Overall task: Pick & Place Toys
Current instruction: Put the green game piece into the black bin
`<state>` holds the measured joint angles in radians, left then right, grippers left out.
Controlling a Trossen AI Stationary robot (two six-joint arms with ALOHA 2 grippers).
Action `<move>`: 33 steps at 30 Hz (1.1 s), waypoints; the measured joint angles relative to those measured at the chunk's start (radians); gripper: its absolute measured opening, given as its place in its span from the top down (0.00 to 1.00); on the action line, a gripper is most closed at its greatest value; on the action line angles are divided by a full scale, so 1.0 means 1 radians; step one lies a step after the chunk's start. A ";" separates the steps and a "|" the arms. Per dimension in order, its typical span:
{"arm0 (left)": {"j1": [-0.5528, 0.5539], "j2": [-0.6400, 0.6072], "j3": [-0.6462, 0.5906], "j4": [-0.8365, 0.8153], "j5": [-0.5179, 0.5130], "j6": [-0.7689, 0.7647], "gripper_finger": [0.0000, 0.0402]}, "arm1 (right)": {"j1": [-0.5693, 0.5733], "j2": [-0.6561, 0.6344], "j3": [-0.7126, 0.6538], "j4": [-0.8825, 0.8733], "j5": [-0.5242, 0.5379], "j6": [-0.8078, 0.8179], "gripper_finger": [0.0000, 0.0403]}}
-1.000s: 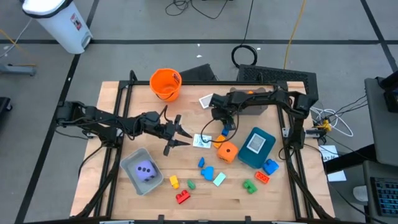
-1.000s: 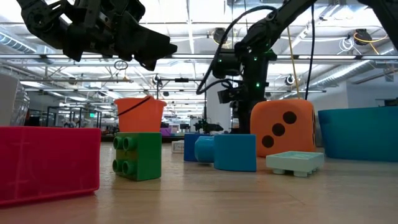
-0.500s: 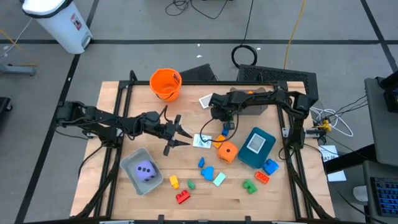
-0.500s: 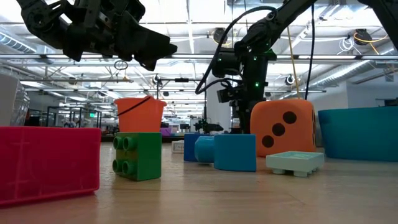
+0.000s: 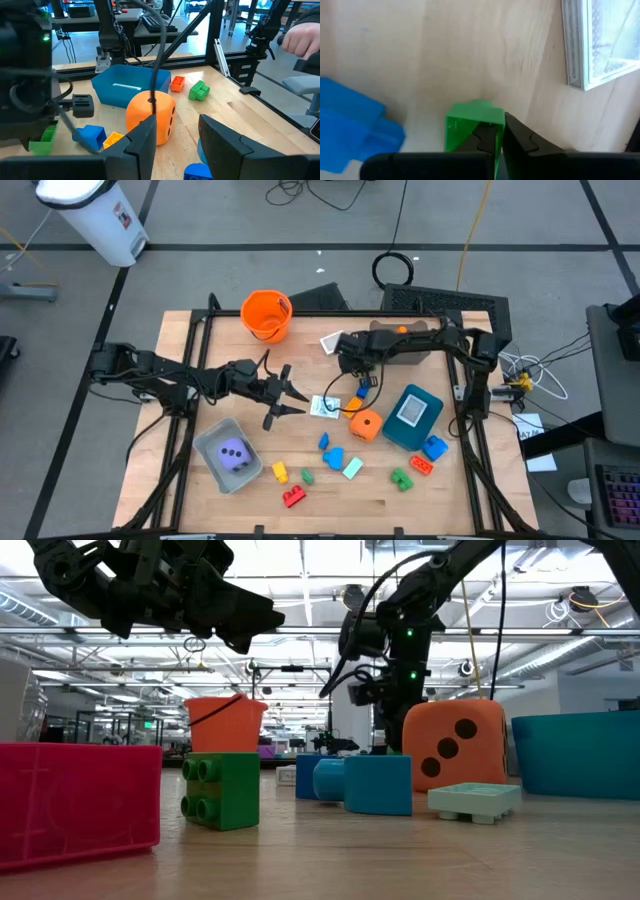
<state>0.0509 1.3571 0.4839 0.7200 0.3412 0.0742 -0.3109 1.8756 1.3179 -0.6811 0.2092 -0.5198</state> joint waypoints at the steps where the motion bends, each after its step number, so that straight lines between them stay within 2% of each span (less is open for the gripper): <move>1: 0.000 0.000 0.000 0.000 0.000 0.000 0.62 | 0.009 -0.005 0.000 0.002 0.000 0.000 0.98; 6: 0.000 0.000 0.000 0.000 0.000 0.002 0.62 | 0.055 -0.065 0.000 0.034 0.000 -0.001 0.98; 11: 0.000 0.000 0.000 0.000 0.000 0.001 0.62 | 0.086 -0.182 0.000 0.068 0.011 0.002 0.99; 18: -0.001 0.000 0.000 0.001 0.000 -0.007 0.62 | 0.076 -0.396 0.000 0.078 0.210 0.037 0.99; 22: -0.001 0.000 0.000 0.001 0.000 -0.008 0.62 | 0.024 -0.499 0.001 0.068 0.267 0.120 0.99; 26: -0.001 0.000 0.000 0.001 0.000 -0.008 0.62 | -0.062 -0.564 0.001 0.018 0.267 0.207 0.99; 33: -0.001 0.000 0.000 0.000 0.000 -0.008 0.62 | -0.245 -0.589 0.001 -0.132 0.263 0.348 0.99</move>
<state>0.0498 1.3569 0.4839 0.7204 0.3412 0.0658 -0.5559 1.2870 1.3186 -0.8129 0.4720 -0.1715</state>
